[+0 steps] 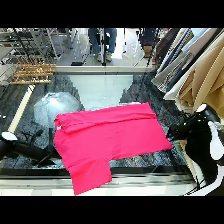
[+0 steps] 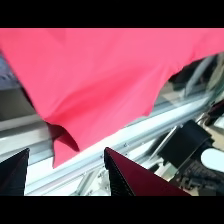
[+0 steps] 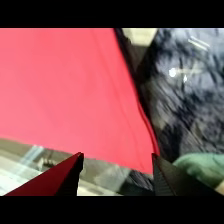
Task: Fold the clothes and pants, and hang the long-sleeved shirts on hangers.
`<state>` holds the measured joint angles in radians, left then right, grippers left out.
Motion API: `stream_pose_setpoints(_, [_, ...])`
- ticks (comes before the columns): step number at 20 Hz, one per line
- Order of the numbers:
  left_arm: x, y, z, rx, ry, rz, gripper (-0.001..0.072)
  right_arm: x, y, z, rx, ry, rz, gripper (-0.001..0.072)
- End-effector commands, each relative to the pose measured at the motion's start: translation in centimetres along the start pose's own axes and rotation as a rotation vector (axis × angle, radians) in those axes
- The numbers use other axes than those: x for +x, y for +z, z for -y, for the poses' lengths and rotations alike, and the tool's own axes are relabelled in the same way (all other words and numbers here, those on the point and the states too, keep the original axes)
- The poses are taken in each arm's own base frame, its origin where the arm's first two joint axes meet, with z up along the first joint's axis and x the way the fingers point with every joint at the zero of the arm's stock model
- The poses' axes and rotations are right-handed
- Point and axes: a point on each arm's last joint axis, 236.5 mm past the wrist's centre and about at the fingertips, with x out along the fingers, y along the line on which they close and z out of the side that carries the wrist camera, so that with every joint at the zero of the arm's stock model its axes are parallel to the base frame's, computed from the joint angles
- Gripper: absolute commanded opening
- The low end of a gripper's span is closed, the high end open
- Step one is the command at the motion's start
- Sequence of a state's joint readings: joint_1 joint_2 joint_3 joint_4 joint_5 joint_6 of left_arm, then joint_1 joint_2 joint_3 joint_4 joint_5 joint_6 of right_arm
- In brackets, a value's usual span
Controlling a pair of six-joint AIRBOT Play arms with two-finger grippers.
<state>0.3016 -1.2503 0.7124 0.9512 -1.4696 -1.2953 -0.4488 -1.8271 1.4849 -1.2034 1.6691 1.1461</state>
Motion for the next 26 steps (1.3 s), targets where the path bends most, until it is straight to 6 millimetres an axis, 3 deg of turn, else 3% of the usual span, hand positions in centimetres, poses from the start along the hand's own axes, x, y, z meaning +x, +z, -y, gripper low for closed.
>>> stream_pose_setpoints(1, [2.1, -1.6, 0.6, 0.046, 0.027, -0.057, 0.0521, 0.9, -1.5, 1.3, -0.023, -0.028, -0.056, 0.0502])
stream_pose_setpoints(11, [5.2, -3.6, 1.2, 0.077, 0.055, -0.153, 0.0522, 0.9, -0.7, 1.8, -0.069, -0.052, -0.028, 0.05])
stream_pose_setpoints(17, [7.3, -2.0, 2.7, 0.065, 0.009, -0.107, 0.0518, 1.0, -0.5, 2.0, -0.074, -0.062, -0.019, 0.049])
stream_pose_setpoints(20, [7.5, -1.7, 3.2, 0.06, -0.009, -0.092, 0.0516, 2.1, -0.9, 1.8, -0.077, -0.046, -0.069, 0.049])
stream_pose_setpoints(23, [7.5, -1.6, 3.2, 0.06, -0.011, -0.092, 0.0456, 3.2, -1.3, 0.7, -0.135, -0.04, -0.127, 0.0418])
stream_pose_setpoints(24, [7.5, -1.6, 3.2, 0.059, -0.011, -0.092, 0.042, 3.3, -1.4, 0.4, -0.148, -0.042, -0.137, 0.0383])
stream_pose_setpoints(26, [7.5, -1.6, 3.2, 0.061, -0.011, -0.092, 0.0004, 3.3, -2.1, 0.0, -0.156, -0.032, -0.171, 0.0216])
